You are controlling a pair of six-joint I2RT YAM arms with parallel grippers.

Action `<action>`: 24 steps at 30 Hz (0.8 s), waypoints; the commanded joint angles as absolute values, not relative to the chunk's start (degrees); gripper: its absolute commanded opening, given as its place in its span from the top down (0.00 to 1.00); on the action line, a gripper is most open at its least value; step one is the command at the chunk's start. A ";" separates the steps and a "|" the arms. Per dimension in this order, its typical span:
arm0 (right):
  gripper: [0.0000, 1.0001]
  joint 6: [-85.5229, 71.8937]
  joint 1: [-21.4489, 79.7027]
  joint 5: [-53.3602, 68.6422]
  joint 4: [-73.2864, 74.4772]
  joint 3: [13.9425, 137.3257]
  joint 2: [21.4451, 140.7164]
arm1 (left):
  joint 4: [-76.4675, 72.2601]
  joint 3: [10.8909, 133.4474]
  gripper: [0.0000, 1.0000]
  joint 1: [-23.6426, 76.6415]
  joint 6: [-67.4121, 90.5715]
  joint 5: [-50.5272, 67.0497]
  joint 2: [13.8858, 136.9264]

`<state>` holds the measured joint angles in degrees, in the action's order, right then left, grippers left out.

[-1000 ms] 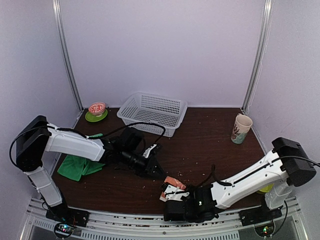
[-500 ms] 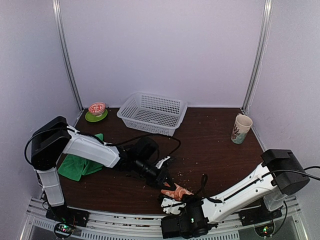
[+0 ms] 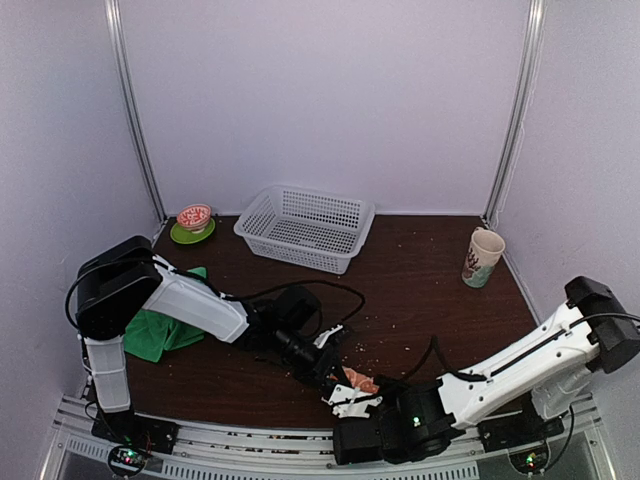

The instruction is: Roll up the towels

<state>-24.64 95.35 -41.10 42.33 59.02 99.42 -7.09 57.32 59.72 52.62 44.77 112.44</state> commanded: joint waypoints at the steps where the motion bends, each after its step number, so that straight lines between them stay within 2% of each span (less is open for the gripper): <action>1: 0.35 -23.41 93.19 -32.24 39.23 57.58 90.61 | -7.16 56.14 0.96 60.03 51.32 43.12 114.58; 6: 0.34 -23.50 84.28 -15.69 30.36 49.99 75.82 | -6.93 55.70 0.96 60.08 51.14 42.31 114.49; 10: 0.34 -24.01 74.62 -3.23 24.26 44.06 70.42 | -6.80 55.25 0.97 60.07 50.79 41.50 113.67; 16: 0.35 -24.92 65.73 10.42 15.94 39.24 71.67 | -5.98 54.51 0.97 60.44 50.16 40.96 112.21; 22: 0.35 -24.95 64.76 16.65 11.95 38.69 78.56 | -4.38 54.58 0.97 60.82 49.23 40.69 111.72; 24: 0.38 -24.65 64.68 17.30 11.88 39.12 80.85 | -4.06 54.50 0.97 60.91 49.15 40.69 111.67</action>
